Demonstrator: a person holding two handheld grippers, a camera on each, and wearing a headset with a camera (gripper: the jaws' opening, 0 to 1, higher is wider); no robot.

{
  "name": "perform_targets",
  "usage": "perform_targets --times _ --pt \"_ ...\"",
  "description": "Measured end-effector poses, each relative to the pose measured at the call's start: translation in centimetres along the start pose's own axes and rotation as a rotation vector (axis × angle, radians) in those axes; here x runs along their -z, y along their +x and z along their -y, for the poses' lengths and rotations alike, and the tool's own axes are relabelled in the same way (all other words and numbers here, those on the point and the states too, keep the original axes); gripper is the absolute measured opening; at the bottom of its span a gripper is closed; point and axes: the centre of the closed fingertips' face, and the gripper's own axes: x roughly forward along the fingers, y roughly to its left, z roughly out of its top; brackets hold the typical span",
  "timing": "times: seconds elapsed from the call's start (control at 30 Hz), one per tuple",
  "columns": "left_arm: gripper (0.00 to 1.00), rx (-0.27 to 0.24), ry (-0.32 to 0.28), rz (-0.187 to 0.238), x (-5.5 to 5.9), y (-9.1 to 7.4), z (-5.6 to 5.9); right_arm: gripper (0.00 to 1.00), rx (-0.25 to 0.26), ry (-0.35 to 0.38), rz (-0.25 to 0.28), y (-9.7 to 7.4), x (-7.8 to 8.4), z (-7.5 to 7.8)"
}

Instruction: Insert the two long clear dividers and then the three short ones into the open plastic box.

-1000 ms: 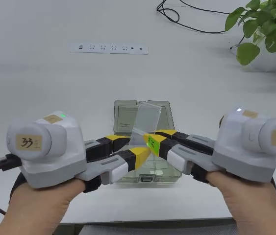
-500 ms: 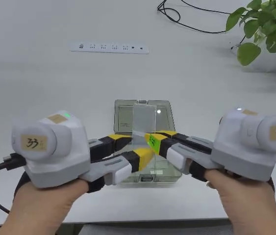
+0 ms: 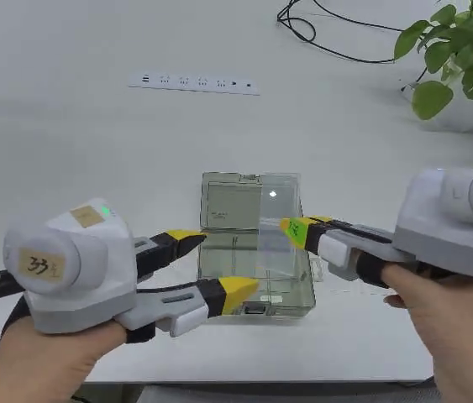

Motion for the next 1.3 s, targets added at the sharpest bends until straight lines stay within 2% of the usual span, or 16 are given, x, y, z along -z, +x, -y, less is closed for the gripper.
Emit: perform_targets --times 0.07,0.1,0.27,0.4,0.5,0.63,0.7,0.8,0.87,0.93,1.2,1.3 --pt "0.6 0.006 0.028 -0.017 0.6 -0.3 -0.2 0.07 0.021 0.016 -0.04 0.3 0.4 0.9" --pt "0.62 0.005 0.042 -0.021 0.9 -0.5 -0.4 0.07 0.028 0.035 -0.078 0.4 0.8 1.2" --pt "0.77 0.01 0.091 -0.038 2.1 -1.1 -1.2 0.07 0.077 0.068 -0.168 1.2 1.7 2.5" --pt "0.82 0.019 0.095 -0.056 3.0 -1.4 -1.6 0.07 0.11 0.093 -0.242 1.6 2.7 3.1" --pt "0.87 0.027 0.101 -0.05 3.3 -1.6 -1.7 0.07 0.144 0.124 -0.325 1.9 4.1 3.7" --pt "0.92 0.042 0.119 -0.066 4.1 -1.6 -1.6 0.07 0.181 0.148 -0.356 2.4 4.6 4.7" --pt "0.93 0.048 0.119 -0.068 4.3 -1.6 -1.6 0.06 0.186 0.182 -0.377 2.6 5.0 4.7" --pt "0.93 0.055 0.106 -0.067 4.5 -1.5 -1.7 0.06 0.198 0.19 -0.411 2.8 5.7 4.8" --pt "0.92 0.059 0.107 -0.063 4.5 -1.5 -1.7 0.06 0.219 0.187 -0.425 3.1 6.4 5.9" --pt "0.92 0.061 0.096 -0.058 4.5 -1.4 -1.8 0.06 0.219 0.217 -0.441 3.3 6.8 6.1" --pt "0.91 0.066 0.085 -0.045 4.6 -1.1 -2.0 0.06 0.238 0.231 -0.457 3.7 7.5 5.9" --pt "0.91 0.067 0.083 -0.048 4.6 -1.0 -2.1 0.06 0.25 0.232 -0.457 3.8 7.7 6.4"
